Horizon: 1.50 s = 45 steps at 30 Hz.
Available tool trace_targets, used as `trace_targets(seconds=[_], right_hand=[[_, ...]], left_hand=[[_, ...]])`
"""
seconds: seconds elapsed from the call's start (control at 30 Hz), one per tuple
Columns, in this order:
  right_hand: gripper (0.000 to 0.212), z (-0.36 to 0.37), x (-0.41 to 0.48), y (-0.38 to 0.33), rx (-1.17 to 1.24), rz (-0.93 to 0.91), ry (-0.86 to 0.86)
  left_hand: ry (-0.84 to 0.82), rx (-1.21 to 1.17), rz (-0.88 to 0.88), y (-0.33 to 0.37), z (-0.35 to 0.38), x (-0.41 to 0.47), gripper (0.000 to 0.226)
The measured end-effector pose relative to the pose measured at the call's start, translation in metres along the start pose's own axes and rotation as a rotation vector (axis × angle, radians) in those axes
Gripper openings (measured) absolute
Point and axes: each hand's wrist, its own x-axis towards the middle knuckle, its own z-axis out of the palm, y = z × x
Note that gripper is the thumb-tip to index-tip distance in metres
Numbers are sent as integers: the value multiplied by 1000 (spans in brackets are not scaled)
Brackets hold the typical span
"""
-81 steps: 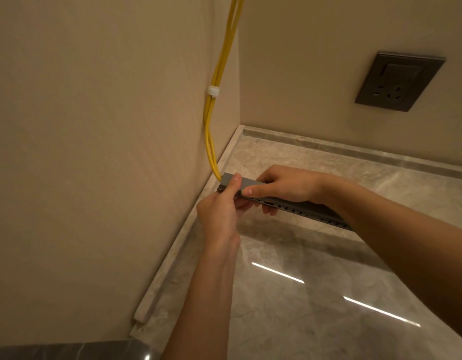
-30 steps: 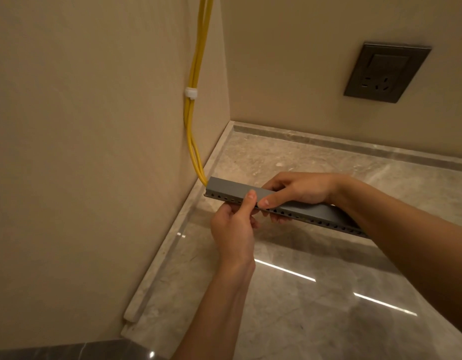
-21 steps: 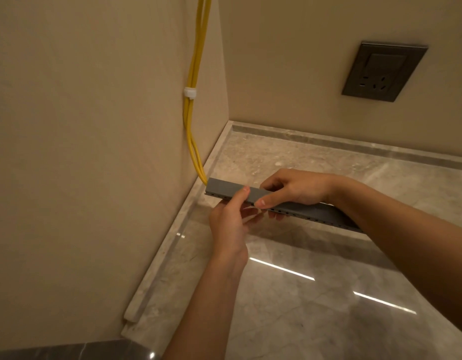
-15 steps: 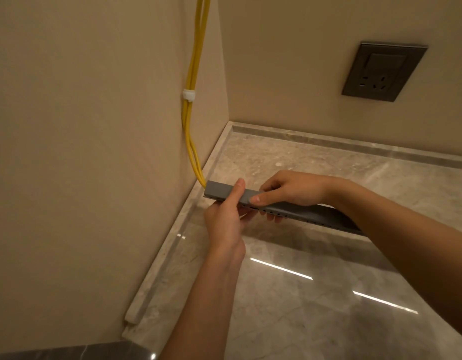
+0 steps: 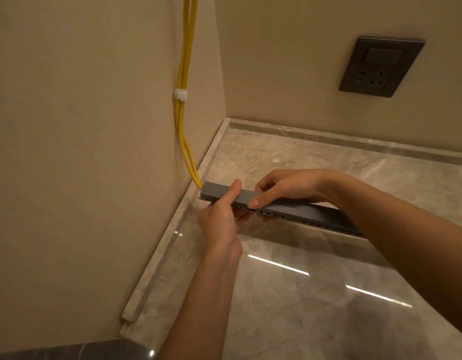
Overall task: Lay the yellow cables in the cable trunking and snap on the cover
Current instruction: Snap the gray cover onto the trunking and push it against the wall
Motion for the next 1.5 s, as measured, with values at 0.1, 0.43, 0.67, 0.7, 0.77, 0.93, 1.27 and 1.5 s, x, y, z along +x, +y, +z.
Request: trace_targets(seconds=[0.1, 0.43, 0.67, 0.7, 0.77, 0.93, 1.27, 1.5], right_hand=[[43, -1, 2, 2, 33, -20, -27], [47, -2, 1, 3, 63, -3, -57], [52, 4, 14, -19, 4, 55, -59], [51, 4, 15, -19, 16, 54, -68], [50, 5, 15, -17, 35, 46, -85], [45, 8, 17, -15, 95, -12, -80], [33, 16, 17, -15, -2, -143, 22], [33, 19, 14, -20, -140, -192, 50]], left_hand=[[-50, 38, 14, 0, -4, 1, 27], [-97, 26, 57, 7, -15, 2, 25], [-157, 68, -33, 15, -21, 12, 23], [-175, 79, -49, 17, -24, 13, 23], [-180, 88, -58, 20, -27, 15, 24], [-83, 7, 24, 16, -23, 7, 24], [55, 32, 145, 5, -19, 6, 27], [85, 53, 250, -1, -21, 4, 16]])
